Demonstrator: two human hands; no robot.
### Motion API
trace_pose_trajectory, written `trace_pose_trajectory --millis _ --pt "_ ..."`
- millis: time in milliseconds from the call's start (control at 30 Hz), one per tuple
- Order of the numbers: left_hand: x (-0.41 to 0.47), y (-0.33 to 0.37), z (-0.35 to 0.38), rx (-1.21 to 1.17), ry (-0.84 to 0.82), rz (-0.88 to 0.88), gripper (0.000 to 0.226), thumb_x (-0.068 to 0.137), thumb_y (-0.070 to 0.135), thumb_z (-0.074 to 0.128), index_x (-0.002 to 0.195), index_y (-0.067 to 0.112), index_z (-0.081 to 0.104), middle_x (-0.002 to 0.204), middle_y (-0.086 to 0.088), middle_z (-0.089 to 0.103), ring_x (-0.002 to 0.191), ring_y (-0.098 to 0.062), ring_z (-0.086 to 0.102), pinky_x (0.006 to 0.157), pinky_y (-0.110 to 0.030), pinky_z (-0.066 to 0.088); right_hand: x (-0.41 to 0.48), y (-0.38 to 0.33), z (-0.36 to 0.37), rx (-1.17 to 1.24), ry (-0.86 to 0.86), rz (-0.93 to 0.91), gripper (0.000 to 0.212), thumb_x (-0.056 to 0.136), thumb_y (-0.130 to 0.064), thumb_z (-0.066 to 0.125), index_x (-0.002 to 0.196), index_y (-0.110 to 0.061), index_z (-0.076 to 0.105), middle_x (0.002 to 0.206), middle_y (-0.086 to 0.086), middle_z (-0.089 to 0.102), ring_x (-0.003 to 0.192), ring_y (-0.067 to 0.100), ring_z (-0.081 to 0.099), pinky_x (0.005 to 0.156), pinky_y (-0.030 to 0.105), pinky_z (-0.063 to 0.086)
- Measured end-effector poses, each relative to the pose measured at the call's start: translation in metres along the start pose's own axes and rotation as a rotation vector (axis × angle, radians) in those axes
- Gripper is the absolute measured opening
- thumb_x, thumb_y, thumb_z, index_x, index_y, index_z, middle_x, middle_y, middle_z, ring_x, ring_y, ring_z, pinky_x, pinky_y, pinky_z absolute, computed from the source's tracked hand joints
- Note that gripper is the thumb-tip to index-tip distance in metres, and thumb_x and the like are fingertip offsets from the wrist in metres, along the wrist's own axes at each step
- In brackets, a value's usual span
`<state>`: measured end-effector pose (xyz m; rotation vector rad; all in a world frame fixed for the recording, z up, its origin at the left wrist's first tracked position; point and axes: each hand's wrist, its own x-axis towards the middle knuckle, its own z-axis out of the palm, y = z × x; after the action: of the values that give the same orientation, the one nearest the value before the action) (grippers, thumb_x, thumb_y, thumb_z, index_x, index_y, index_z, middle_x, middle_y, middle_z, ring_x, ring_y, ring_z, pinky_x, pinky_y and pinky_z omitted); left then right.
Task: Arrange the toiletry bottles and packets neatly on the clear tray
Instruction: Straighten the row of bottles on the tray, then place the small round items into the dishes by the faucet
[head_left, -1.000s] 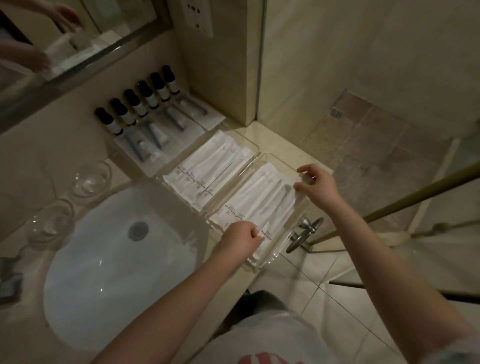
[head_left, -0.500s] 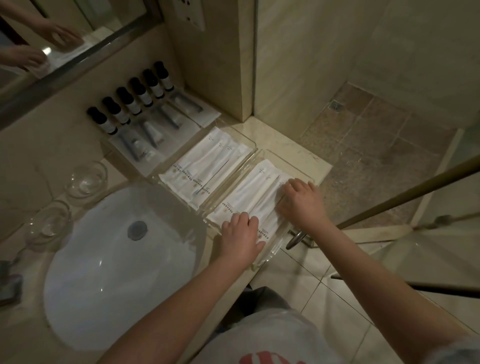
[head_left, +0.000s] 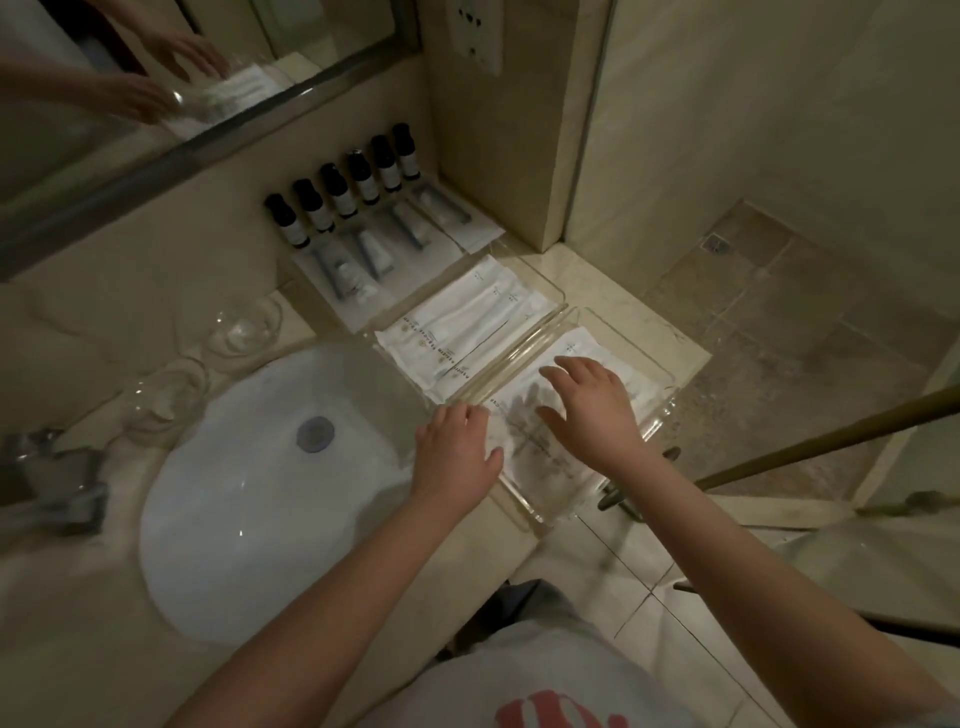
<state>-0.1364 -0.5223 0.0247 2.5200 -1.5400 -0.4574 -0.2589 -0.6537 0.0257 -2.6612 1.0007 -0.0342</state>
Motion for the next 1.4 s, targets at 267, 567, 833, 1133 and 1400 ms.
trace_pose_trajectory --millis 267,567,833,1133,1400 --pt "-0.074 -0.110 -0.052 0.013 0.128 -0.352 0.050 0.088 0.038 0.052 0.132 0.015 0.046 0.136 -0.006 0.048 0.128 -0.027 0.039 0.100 -0.038 0.036 0.014 -0.128 0.013 0.009 -0.094 -0.340 0.045 0.081 -0.027 0.064 0.123 -0.013 0.058 0.126 0.011 0.060 0.115 0.036 0.054 0.094 0.044 0.044" --pt "-0.206 -0.235 -0.066 -0.070 0.102 -0.784 0.053 0.091 0.040 0.050 0.136 0.012 0.043 0.142 -0.008 0.044 0.131 -0.028 0.037 0.104 -0.036 0.034 0.008 -0.305 0.052 -0.021 -0.352 -0.717 0.043 0.092 -0.035 0.052 0.132 -0.019 0.049 0.131 0.004 0.055 0.118 0.024 0.051 0.095 0.037 0.042" --pt "-0.301 -0.359 -0.067 -0.169 0.090 -1.143 0.057 0.087 0.040 0.055 0.134 0.010 0.043 0.138 -0.014 0.044 0.128 -0.033 0.041 0.103 -0.041 0.039 0.005 -0.461 0.100 -0.053 -0.530 -0.898 0.046 0.090 -0.028 0.054 0.134 -0.018 0.045 0.132 0.009 0.054 0.119 0.028 0.052 0.096 0.040 0.046" --pt "-0.348 -0.452 -0.051 -0.270 0.093 -1.253 0.070 0.080 0.040 0.060 0.140 0.017 0.033 0.145 -0.012 0.034 0.131 -0.032 0.037 0.106 -0.039 0.037 0.013 -0.573 0.171 -0.141 -0.625 -0.897 0.053 0.091 -0.039 0.051 0.136 -0.013 0.040 0.130 0.014 0.049 0.114 0.033 0.054 0.087 0.038 0.045" --pt "-0.349 -0.485 -0.035 -0.288 0.114 -1.153 0.055 0.083 0.027 0.061 0.134 0.017 0.042 0.136 -0.012 0.037 0.125 -0.032 0.041 0.103 -0.038 0.039 0.014 -0.605 0.219 -0.123 -0.603 -0.750 0.040 0.087 -0.028 0.056 0.120 -0.009 0.045 0.119 0.013 0.042 0.102 0.035 0.056 0.075 0.039 0.045"
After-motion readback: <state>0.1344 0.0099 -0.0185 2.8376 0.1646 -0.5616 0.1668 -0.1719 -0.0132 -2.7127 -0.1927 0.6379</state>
